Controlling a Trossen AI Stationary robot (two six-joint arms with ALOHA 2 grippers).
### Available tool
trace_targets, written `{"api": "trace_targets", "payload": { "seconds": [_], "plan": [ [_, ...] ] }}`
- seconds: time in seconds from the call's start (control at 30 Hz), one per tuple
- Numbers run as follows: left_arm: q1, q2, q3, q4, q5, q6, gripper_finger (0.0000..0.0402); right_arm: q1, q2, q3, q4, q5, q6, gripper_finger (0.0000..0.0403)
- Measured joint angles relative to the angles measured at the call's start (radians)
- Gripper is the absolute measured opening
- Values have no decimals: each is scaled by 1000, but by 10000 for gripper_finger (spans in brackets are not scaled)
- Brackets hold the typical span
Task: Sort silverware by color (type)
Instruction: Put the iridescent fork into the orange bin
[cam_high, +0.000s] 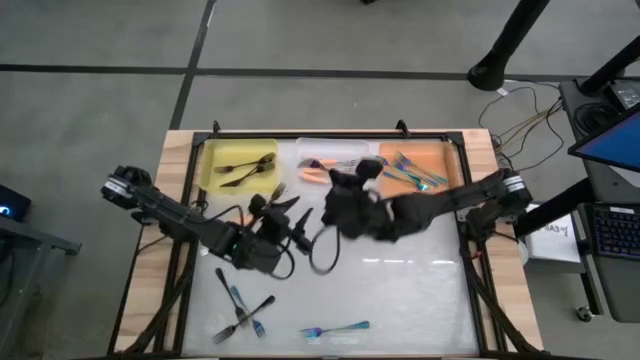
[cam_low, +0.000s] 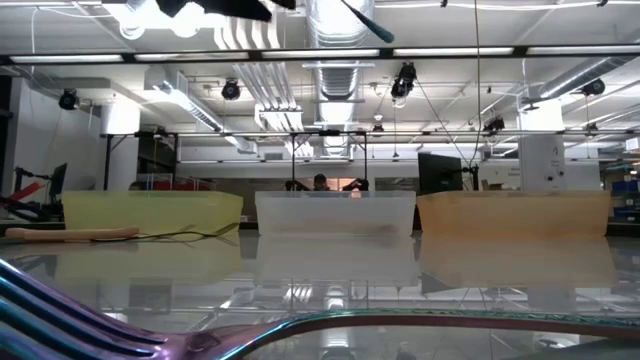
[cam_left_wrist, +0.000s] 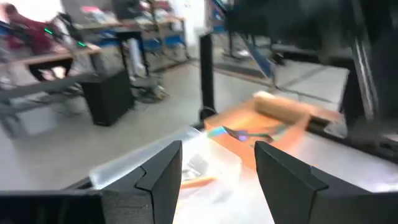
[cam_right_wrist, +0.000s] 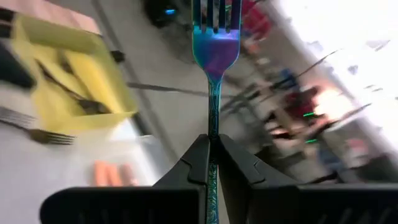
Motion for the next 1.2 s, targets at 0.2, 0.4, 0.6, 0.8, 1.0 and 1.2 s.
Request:
{"api": "trace_targets", "payload": {
  "seconds": [0.2, 0.4, 0.6, 0.8, 1.0, 1.2],
  "plan": [
    [102, 1, 0, 0, 77, 46, 182, -144, -88, -7, -182, -289, 236, 12],
    [207, 1, 0, 88, 127, 237, 182, -261, -103, -62, -209, -296, 232, 12],
    [364, 2, 0, 120, 525, 333, 182, -437, -102, -115, -209, -531, 214, 12],
    [514, 2, 0, 136, 791, 363, 182, -606, -110, -169, -199, -737, 198, 12],
    [641, 3, -60, 281, 797, 365, 182, -659, -193, -312, -58, -760, 176, 12],
    [723, 8, -244, 766, 992, 274, 182, -620, -329, -553, 272, -756, 170, 12]
  ]
}}
